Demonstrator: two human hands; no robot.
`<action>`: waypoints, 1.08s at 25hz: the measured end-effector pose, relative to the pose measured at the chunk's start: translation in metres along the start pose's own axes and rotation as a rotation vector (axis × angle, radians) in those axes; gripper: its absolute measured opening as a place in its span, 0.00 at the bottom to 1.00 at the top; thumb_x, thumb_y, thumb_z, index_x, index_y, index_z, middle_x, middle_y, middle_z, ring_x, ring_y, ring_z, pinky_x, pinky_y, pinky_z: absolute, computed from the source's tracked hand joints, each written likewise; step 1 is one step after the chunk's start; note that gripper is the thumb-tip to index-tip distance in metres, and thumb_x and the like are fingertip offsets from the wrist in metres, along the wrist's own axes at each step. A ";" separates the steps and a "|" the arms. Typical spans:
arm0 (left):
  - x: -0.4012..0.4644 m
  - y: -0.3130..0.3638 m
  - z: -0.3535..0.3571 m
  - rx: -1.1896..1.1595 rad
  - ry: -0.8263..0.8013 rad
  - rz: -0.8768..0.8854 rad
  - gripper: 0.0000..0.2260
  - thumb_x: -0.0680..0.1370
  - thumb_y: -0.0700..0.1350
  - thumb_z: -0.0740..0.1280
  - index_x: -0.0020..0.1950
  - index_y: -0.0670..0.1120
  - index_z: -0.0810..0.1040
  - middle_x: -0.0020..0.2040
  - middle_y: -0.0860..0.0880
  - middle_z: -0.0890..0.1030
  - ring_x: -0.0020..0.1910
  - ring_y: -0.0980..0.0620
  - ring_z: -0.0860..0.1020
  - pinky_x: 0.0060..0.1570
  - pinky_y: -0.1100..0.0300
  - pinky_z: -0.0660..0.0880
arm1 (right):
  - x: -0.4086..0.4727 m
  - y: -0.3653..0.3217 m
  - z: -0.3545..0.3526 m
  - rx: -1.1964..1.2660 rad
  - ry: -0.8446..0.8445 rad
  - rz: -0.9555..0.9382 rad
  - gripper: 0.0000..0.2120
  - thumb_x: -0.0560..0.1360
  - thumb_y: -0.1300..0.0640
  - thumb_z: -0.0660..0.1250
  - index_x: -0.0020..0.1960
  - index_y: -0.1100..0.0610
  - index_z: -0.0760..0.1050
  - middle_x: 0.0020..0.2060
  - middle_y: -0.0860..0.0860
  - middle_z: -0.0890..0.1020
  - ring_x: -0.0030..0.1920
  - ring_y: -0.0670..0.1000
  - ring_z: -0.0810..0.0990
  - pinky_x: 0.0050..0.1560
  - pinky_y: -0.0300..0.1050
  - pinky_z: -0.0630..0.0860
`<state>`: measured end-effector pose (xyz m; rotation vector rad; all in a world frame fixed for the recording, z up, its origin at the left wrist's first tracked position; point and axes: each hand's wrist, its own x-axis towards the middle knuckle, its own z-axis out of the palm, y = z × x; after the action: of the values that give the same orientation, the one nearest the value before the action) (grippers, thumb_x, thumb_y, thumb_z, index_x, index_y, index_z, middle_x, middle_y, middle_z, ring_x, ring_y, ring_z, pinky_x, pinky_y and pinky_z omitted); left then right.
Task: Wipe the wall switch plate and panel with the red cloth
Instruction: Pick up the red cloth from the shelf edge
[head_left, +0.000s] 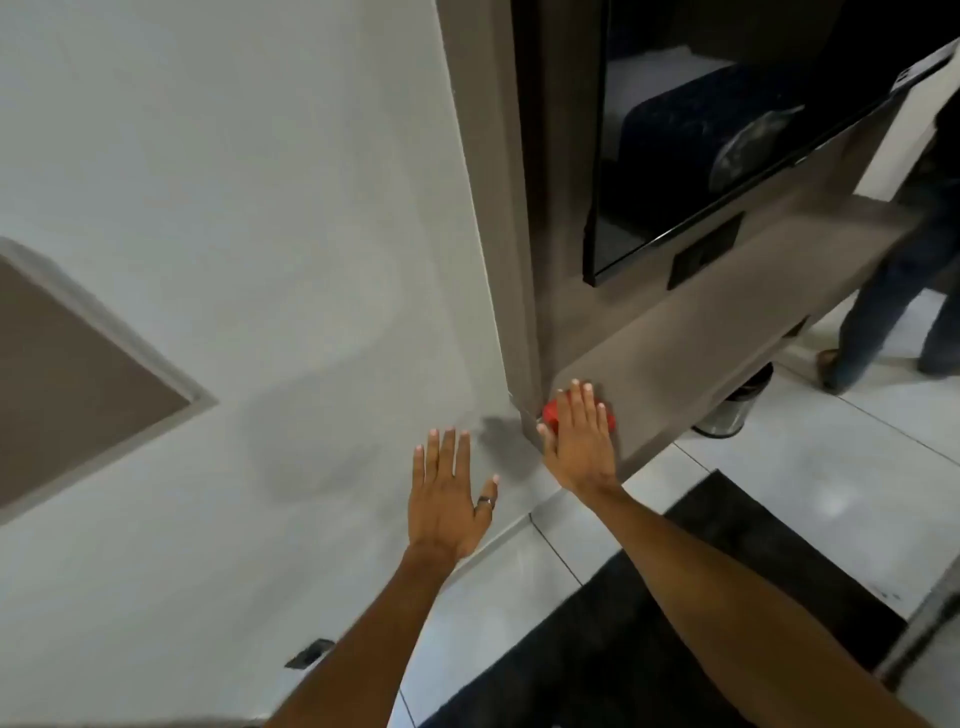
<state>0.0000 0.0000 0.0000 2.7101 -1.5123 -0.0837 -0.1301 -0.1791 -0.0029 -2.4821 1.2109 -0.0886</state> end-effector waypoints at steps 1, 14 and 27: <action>0.002 0.002 0.006 0.019 -0.021 -0.003 0.36 0.85 0.66 0.45 0.87 0.47 0.41 0.87 0.45 0.41 0.84 0.44 0.35 0.83 0.47 0.33 | 0.012 0.007 0.005 -0.006 -0.001 0.014 0.34 0.88 0.41 0.48 0.86 0.58 0.42 0.86 0.58 0.44 0.87 0.58 0.41 0.88 0.58 0.44; -0.040 -0.057 0.030 0.076 -0.139 -0.103 0.34 0.86 0.64 0.47 0.87 0.48 0.44 0.87 0.45 0.43 0.85 0.43 0.36 0.85 0.46 0.38 | 0.026 0.028 0.061 -0.168 -0.084 0.081 0.39 0.85 0.49 0.65 0.85 0.61 0.47 0.85 0.64 0.52 0.85 0.66 0.54 0.86 0.63 0.55; -0.109 -0.190 -0.107 -0.083 0.504 -0.081 0.29 0.86 0.55 0.56 0.84 0.41 0.60 0.86 0.41 0.56 0.86 0.41 0.46 0.85 0.46 0.43 | -0.101 -0.227 0.035 1.907 -0.220 0.175 0.16 0.86 0.61 0.62 0.72 0.51 0.76 0.71 0.57 0.81 0.69 0.56 0.81 0.75 0.55 0.74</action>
<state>0.1111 0.1927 0.0986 2.4641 -1.2197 0.4836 -0.0161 0.0366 0.0568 -0.6730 0.5616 -0.5671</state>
